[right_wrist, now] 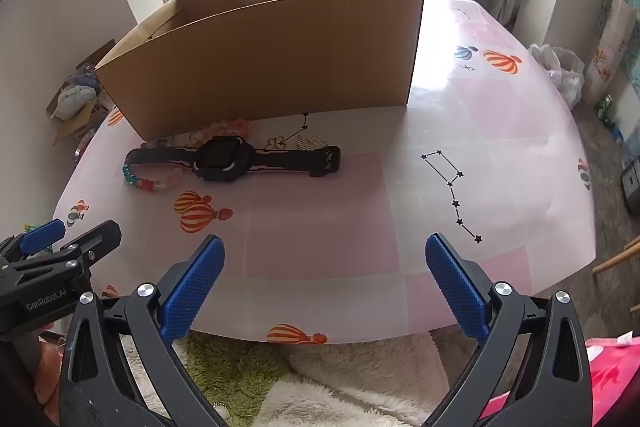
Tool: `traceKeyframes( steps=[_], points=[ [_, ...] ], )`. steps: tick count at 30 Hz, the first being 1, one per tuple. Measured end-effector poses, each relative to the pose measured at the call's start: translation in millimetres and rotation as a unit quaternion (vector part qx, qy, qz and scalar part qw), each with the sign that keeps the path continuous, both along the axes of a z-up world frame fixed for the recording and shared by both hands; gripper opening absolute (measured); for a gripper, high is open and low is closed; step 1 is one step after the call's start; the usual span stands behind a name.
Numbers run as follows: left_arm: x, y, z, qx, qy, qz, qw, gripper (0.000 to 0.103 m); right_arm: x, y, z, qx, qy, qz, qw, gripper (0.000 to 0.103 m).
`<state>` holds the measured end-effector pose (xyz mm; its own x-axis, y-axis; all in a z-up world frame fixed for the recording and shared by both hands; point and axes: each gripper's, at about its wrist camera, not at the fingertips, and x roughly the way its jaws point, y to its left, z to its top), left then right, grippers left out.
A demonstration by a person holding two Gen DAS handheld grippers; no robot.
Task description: Organize jewelry
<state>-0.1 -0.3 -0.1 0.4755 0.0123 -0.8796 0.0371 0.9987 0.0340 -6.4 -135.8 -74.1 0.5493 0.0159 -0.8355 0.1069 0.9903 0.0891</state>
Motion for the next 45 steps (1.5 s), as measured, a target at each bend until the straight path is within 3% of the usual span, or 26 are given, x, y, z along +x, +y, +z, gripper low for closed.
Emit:
traceKeyframes(
  steps=[45],
  points=[
    [-0.4, -3.6, -4.4, -0.011, 0.013, -0.003, 0.9999, 0.098, -2.2, 0.7, 1.5, -0.010, 0.002, -0.013, 1.000, 0.097]
  ],
)
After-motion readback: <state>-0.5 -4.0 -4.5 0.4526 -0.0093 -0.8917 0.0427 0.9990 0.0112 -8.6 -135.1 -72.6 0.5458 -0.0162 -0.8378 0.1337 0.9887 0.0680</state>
